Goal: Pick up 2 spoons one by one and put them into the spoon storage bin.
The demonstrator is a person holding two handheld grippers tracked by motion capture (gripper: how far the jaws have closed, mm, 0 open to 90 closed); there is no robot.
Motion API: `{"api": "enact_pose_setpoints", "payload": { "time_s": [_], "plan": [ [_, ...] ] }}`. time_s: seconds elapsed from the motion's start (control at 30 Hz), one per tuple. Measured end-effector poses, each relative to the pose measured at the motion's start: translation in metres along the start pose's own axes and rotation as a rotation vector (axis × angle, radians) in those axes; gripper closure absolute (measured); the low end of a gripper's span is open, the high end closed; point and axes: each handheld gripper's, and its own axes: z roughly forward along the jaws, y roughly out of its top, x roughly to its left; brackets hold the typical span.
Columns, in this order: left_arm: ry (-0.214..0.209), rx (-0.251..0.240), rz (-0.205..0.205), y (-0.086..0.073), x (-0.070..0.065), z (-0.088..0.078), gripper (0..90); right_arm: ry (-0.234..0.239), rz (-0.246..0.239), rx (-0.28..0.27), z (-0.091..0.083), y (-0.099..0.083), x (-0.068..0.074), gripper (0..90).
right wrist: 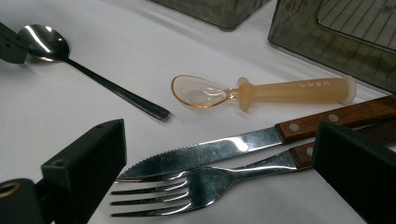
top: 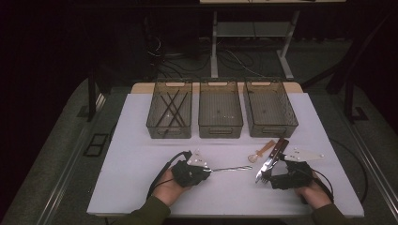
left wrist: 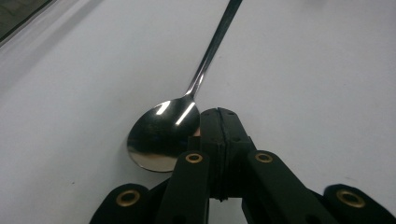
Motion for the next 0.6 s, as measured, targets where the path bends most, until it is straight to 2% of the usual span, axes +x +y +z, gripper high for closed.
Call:
{"api": "enact_pose_setpoints", "payload": {
  "time_s": [0.13, 0.2, 0.27, 0.33, 0.4, 0.5, 0.6],
  "plan": [
    [-0.018, -0.034, 0.0, 0.002, 0.0, -0.008, 89.4, 0.0, -0.001, 0.0, 0.0, 0.0, 0.0, 3.2],
    [-0.023, -0.066, -0.01, 0.003, 0.002, -0.014, 86.1, 0.0, 0.0, 0.0, 0.0, 0.0, 0.0, 3.2],
    [-0.012, -0.087, -0.019, 0.002, 0.007, -0.019, 82.5, 0.0, 0.0, 0.001, 0.0, 0.0, 0.0, 3.2],
    [0.001, -0.11, -0.05, 0.0, 0.013, -0.023, 78.6, 0.0, 0.0, 0.002, 0.0, 0.0, 0.0, 3.2],
    [0.015, -0.123, -0.075, -0.002, 0.019, -0.025, 72.9, 0.001, 0.0, 0.002, 0.0, 0.0, 0.0, 3.2],
    [0.015, -0.137, -0.102, -0.003, 0.025, -0.024, 65.3, 0.0, -0.001, 0.003, 0.001, 0.0, 0.0, 3.2],
    [0.03, -0.127, -0.102, -0.003, 0.027, -0.019, 58.1, 0.0, -0.001, 0.005, 0.001, 0.0, 0.0, 3.2]
  ]
}}
